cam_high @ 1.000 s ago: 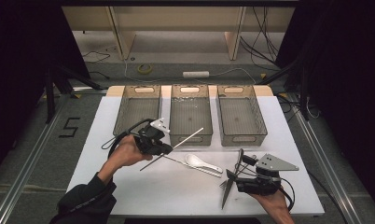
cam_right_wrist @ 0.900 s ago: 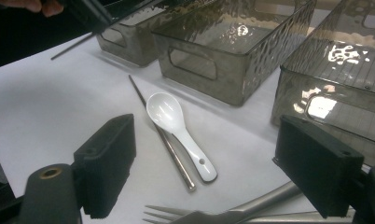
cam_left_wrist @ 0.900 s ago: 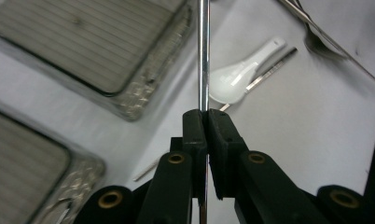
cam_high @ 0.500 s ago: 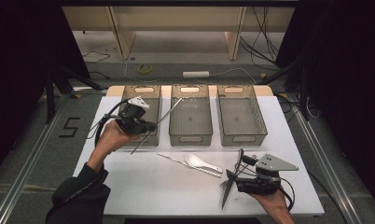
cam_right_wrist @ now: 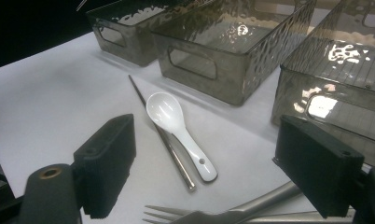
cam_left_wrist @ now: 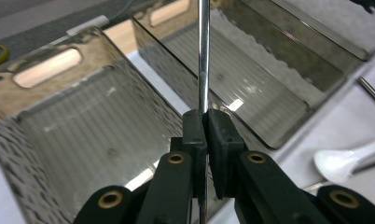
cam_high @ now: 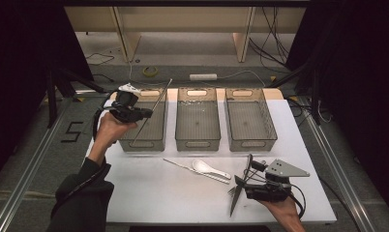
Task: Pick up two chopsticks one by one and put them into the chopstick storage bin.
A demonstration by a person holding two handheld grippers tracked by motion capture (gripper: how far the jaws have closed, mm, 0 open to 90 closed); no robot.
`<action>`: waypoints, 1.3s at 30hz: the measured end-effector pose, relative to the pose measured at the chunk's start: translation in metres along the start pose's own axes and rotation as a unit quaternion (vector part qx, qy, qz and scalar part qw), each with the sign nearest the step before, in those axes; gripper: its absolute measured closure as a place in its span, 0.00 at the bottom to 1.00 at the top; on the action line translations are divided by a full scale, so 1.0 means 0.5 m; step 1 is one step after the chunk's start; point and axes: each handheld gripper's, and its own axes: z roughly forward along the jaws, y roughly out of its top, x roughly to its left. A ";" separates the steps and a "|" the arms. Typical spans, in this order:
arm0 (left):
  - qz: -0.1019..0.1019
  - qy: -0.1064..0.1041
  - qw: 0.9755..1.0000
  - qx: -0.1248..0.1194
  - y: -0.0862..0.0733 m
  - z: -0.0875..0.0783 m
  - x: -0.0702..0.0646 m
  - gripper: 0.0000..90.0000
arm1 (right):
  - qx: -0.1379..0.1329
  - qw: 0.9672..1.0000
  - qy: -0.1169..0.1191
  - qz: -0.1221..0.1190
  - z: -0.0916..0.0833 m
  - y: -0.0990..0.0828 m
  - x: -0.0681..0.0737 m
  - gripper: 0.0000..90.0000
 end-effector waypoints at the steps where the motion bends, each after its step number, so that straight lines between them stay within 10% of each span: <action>1: -0.002 0.006 1.000 0.000 0.003 0.000 0.005 0.95 | -0.001 1.000 0.000 0.001 0.000 0.000 0.000 0.23; 14: -0.026 0.052 0.998 -0.010 0.024 0.024 0.063 0.95 | -0.001 1.000 0.001 0.001 -0.001 0.001 0.000 0.23; 39: -0.074 0.082 0.992 -0.053 -0.068 0.065 0.105 0.95 | 0.000 1.000 0.001 0.001 0.001 0.000 0.000 0.23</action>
